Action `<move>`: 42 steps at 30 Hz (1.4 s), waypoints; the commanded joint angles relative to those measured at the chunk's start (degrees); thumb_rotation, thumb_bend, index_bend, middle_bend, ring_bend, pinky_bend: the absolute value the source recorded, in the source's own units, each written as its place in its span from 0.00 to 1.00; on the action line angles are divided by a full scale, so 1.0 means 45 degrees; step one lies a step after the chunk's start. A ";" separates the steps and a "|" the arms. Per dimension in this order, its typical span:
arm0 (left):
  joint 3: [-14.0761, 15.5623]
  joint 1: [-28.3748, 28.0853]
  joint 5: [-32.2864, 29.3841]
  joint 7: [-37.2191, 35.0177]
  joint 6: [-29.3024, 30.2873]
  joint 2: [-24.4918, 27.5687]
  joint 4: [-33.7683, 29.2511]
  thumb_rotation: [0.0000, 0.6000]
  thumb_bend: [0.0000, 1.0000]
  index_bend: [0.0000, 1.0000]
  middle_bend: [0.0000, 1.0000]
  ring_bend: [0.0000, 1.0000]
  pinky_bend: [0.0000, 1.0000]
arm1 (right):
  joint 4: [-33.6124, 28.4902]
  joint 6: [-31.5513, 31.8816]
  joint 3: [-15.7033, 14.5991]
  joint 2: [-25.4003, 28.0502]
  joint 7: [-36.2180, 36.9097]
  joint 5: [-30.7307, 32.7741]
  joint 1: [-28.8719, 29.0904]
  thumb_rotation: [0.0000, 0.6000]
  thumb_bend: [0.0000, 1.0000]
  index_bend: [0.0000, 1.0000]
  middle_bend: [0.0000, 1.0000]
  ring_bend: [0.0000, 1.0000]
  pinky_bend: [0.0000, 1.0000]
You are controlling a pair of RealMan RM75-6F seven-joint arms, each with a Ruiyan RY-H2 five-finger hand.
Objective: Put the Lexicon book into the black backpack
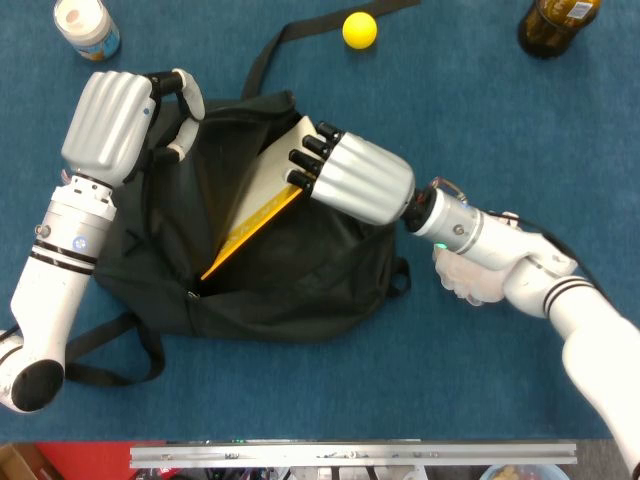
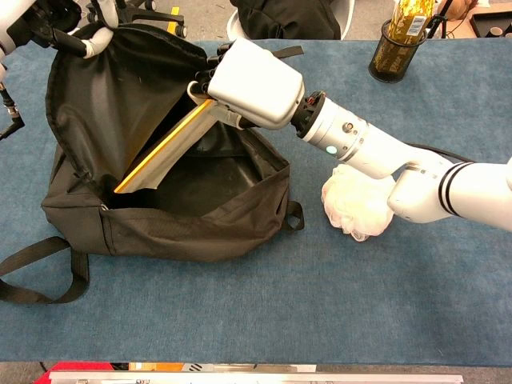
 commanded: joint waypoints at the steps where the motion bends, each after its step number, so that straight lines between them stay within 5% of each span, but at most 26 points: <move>1: 0.0008 -0.0011 -0.0024 -0.0002 -0.0025 0.0015 -0.0007 1.00 0.58 0.78 0.91 0.91 1.00 | 0.0054 -0.0101 0.0003 -0.0219 0.0051 0.0130 0.0100 1.00 0.44 0.89 0.81 0.59 0.60; 25: 0.0112 0.0061 -0.0264 -0.0307 -0.0212 0.0346 -0.0183 1.00 0.58 0.78 0.91 0.91 1.00 | -0.0099 -0.0895 -0.1167 -0.0509 0.0933 0.0158 -0.1252 1.00 0.39 0.89 0.77 0.57 0.60; 42: 0.0250 0.0245 -0.0064 -0.0538 -0.0162 0.0719 -0.0520 1.00 0.58 0.78 0.91 0.91 1.00 | 0.0127 -0.1811 -0.1638 -0.0393 -0.0743 -0.0008 -0.1003 1.00 0.39 0.89 0.77 0.55 0.60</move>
